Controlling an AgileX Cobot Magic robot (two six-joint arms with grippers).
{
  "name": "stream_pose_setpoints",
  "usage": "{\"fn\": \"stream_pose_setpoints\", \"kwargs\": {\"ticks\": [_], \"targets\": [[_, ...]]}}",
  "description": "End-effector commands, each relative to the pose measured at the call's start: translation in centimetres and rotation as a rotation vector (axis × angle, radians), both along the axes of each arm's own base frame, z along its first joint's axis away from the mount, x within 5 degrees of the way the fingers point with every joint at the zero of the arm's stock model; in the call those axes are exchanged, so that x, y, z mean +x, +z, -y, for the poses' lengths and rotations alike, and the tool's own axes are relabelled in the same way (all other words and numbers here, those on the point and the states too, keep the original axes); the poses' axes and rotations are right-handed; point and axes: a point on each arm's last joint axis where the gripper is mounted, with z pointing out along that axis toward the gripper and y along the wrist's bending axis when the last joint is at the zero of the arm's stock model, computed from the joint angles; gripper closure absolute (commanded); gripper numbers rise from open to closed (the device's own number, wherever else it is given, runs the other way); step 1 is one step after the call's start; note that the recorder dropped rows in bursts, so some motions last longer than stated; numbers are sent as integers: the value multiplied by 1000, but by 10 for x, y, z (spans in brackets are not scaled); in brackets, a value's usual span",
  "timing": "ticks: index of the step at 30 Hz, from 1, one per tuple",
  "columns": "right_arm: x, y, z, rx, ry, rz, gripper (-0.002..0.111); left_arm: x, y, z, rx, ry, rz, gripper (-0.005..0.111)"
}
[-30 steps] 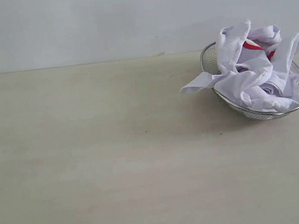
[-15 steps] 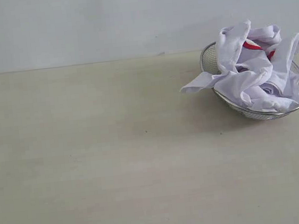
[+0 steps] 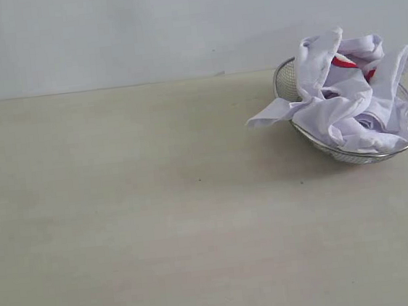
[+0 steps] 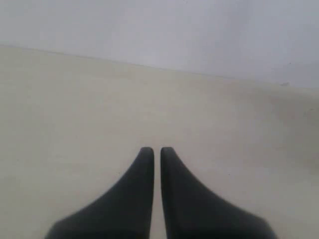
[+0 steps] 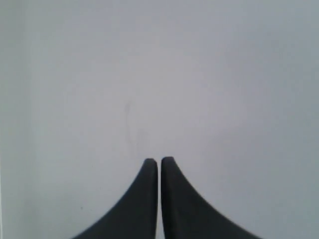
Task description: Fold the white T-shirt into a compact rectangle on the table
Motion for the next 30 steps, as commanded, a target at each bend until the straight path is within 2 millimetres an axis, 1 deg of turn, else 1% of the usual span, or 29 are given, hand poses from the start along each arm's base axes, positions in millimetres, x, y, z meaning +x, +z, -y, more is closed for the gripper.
{"fn": "stream_pose_setpoints", "kwargs": {"ticks": [1,2,4,6,7,8,9,10,11,12,13,14,16,17,19,20,22,23,25,27,28,29,30], "targets": [[44,14,-4,-101,-54,-212,108,0,0,0,-4,5,13,102],[59,19,-6,-126,-62,-269,108,0,0,0,-4,5,13,102],[90,25,-9,-154,-49,-452,108,0,0,0,-4,5,13,102],[128,27,-13,-187,-32,-677,108,0,0,0,-4,5,13,102],[149,25,-15,-210,-28,-772,108,0,0,0,-4,5,13,102],[166,26,-17,-245,-28,-853,108,0,0,0,-4,5,13,102],[185,24,-19,-258,-25,-919,108,0,0,0,-4,5,13,102],[198,27,-20,-263,-21,-949,108,0,0,0,-4,5,13,102],[218,23,-22,-273,-15,-1016,108,0,0,0,-4,5,13,102],[229,26,-23,-288,-14,-1051,108,0,0,0,-4,5,13,102],[241,23,-23,-306,-11,-1111,108,0,0,0,-4,5,13,102],[259,19,-22,-322,-14,-1176,108,0,0,0,-4,5,13,102],[282,10,-19,-314,9,-1262,108,0,0,0,-4,5,13,102],[298,2,-13,-267,28,-1309,108,0,0,0,-4,5,13,102],[319,-13,-1,-197,52,-1364,108,0,0,0,-4,5,13,102],[328,-21,8,-144,85,-1389,108,0,0,0,-4,5,13,102],[346,-39,20,-104,161,-1425,107,0,0,0,-4,5,13,102],[354,-49,26,-68,190,-1441,105,0,0,0,-4,5,13,102],[368,-67,36,-22,213,-1461,96,0,0,0,-4,5,13,102],[379,-85,37,-58,236,-1484,82,0,0,0,-4,5,13,102],[386,-95,37,-71,245,-1501,73,0,0,0,-4,5,13,102],[392,-105,36,-54,254,-1518,64,0,0,0,-4,5,13,102],[397,-115,37,-34,260,-1535,58,0,0,0,-4,5,13,102]]}}
